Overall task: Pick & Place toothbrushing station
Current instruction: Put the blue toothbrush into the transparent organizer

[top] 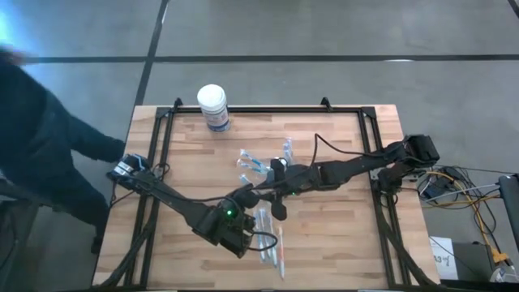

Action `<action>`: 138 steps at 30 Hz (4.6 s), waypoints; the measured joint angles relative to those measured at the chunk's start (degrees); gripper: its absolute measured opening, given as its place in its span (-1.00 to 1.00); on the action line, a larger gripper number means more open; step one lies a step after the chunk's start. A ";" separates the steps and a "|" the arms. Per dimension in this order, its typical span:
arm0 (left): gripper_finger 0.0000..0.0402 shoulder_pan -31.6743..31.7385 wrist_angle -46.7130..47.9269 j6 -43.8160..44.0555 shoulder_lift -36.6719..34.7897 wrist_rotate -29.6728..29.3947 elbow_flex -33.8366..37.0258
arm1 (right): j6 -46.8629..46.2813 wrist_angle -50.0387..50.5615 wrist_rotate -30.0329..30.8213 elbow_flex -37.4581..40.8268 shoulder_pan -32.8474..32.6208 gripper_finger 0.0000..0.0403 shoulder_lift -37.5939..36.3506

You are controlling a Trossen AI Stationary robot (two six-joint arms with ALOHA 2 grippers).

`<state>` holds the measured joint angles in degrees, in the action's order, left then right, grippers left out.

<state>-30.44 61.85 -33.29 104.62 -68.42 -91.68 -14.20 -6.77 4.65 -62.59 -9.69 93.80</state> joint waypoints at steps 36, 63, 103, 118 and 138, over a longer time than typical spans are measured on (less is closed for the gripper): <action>-0.31 -8.99 6.89 50.17 -22.05 4.71 9.06 | 9.50 0.44 2.68 0.81 -0.83 -0.91 -0.42; -0.10 2.38 -91.80 25.34 -42.43 38.73 56.49 | 18.71 -13.28 4.54 0.87 -2.47 -0.89 0.04; -0.83 9.84 -88.84 24.06 -33.21 47.68 45.90 | 20.35 -16.59 4.60 0.79 -3.38 -0.88 0.06; -0.92 9.55 -84.78 22.44 -38.14 47.52 45.97 | 15.73 -13.57 4.95 0.72 -3.43 0.02 -2.54; -0.92 7.82 -83.34 28.27 -68.44 48.01 66.77 | 12.45 -3.27 6.01 16.95 -6.97 -0.40 -38.14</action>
<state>-22.61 -21.49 -5.01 36.18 -20.41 -24.91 -1.75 -10.05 10.67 -45.64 -16.67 55.65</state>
